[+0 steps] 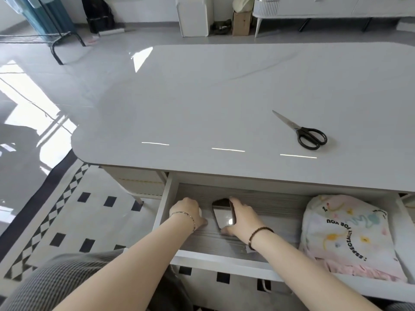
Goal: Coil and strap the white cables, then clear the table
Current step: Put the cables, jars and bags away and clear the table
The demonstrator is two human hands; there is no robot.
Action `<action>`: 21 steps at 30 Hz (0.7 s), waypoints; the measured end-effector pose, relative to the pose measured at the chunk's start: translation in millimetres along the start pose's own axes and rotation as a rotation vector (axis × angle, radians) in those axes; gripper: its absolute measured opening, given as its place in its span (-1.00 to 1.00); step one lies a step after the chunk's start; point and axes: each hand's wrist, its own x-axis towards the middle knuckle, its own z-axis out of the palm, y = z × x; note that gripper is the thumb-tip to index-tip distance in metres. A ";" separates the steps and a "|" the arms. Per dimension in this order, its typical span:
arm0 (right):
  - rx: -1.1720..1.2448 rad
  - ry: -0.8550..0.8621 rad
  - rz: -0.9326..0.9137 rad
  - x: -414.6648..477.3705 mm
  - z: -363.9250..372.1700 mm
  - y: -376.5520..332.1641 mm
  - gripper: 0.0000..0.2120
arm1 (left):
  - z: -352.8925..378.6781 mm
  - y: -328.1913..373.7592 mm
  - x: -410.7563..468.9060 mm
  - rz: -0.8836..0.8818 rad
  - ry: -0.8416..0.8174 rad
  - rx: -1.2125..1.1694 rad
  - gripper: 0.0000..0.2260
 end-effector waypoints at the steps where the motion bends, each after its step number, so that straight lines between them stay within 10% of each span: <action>1: 0.050 -0.018 -0.023 -1.3 0.8 -1.2 -0.13 | 0.6 0.8 -0.7 0.003 0.001 0.023 -0.72; 9: 0.097 -0.066 -0.205 -17.7 -0.3 -10.8 -0.37 | -3.7 5.0 -20.0 0.004 0.038 0.332 -0.57; 16: 0.101 0.757 -0.540 -35.2 -86.6 -16.8 -0.82 | -48.7 63.4 -70.5 0.368 0.434 0.133 -0.89; 21: 0.073 0.977 -0.397 -26.6 -162.1 13.7 -0.76 | -72.1 98.0 -79.9 0.663 0.747 -0.098 -0.91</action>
